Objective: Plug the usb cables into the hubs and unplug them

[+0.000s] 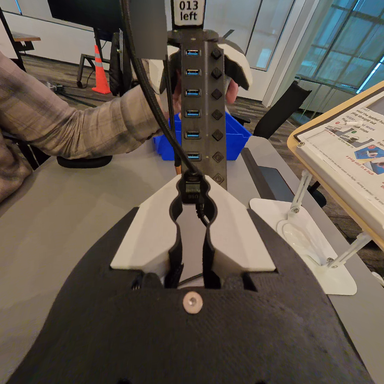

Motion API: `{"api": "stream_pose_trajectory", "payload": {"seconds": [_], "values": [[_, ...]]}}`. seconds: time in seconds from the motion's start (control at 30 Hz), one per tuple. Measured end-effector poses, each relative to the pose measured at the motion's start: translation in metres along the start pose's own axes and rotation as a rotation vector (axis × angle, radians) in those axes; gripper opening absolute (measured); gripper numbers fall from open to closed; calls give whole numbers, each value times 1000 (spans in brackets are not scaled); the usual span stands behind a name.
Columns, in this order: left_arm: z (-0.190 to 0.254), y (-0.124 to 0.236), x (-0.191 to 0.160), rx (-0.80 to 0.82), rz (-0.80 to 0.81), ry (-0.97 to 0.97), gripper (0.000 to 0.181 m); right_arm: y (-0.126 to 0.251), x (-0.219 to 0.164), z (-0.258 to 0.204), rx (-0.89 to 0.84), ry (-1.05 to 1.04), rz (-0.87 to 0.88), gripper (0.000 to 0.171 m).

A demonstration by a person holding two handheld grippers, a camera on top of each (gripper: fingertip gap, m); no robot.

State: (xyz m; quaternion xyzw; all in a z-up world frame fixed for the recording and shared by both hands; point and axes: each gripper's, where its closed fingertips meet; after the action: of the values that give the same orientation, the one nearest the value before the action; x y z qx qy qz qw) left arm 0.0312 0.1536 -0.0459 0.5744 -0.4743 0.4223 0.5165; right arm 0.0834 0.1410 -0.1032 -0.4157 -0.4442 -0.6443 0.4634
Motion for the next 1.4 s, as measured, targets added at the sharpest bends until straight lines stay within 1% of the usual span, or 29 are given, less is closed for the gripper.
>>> {"api": "stream_pose_trajectory", "payload": {"seconds": [0.07, 0.1, 0.17, 0.2, 0.23, 0.27, 0.33, 0.43, 0.5, 0.57, 0.63, 0.7, 0.77, 0.87, 0.9, 1.0, 1.07, 1.13, 1.23, 1.33, 1.4], "values": [[2, 0, -3, 9, -41, -15, 86, 0, -5, -2, 9, 14, -32, 11], [3, -1, -6, 16, -65, -29, 83, 0, -6, -2, 9, 16, -36, 11], [1, -4, -22, 39, -166, -52, 80, 0, -6, -3, 12, 17, -32, 11], [2, -5, -26, 32, -187, -48, 74, 0, -6, -3, 15, 15, -32, 11], [0, -6, -30, 34, -200, -29, 67, 0, -8, -2, 13, 13, -34, 11], [3, -7, -34, 2, -211, -11, 65, 1, -8, -2, 12, 9, -32, 11], [-1, -9, -37, -5, -180, -2, 58, 2, -9, -1, 14, -1, -25, 11], [-4, -16, -53, -36, -194, 68, 59, 4, -20, -3, 30, -10, -63, 11], [-6, -25, -75, -42, -248, 108, 60, 5, -33, -2, 49, -47, -89, 11], [-3, -36, -108, -65, -325, 149, 62, 7, -53, -3, 72, -89, -121, 11], [3, -48, -131, -104, -355, 196, 63, 4, -71, -3, 85, -128, -156, 11], [6, -60, -159, -112, -434, 204, 63, 0, -94, -6, 106, -145, -237, 10], [9, -69, -175, -135, -438, 252, 59, 0, -114, -9, 118, -172, -295, 11], [7, -71, -197, -95, -514, 211, 66, 4, -123, -7, 113, -183, -301, 10], [5, -67, -200, -78, -544, 189, 71, 6, -124, -5, 106, -188, -296, 10], [0, -54, -197, -32, -548, 155, 83, 14, -123, 0, 90, -199, -274, 10], [-4, -47, -206, 5, -594, 117, 91, 16, -124, 2, 86, -204, -261, 10], [-11, -43, -219, 51, -637, 93, 93, 16, -125, 1, 90, -200, -269, 10], [-12, -44, -227, 50, -669, 66, 95, 12, -124, -3, 97, -167, -312, 10], [-11, -54, -208, 11, -673, 26, 90, 7, -119, -6, 99, -129, -348, 11], [-12, -61, -207, -20, -746, -47, 88, 2, -115, -8, 104, -109, -362, 10]]}}
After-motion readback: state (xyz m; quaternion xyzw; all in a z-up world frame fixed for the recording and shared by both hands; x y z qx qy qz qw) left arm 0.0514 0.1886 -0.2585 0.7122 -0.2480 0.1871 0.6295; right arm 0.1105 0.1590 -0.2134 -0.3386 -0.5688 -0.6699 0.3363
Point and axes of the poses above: each gripper's, where its closed fingertips meet, y back along the fingers, x out of its top, z = x × y across the jaws, and after that the axes turned 5 degrees about y, right-handed
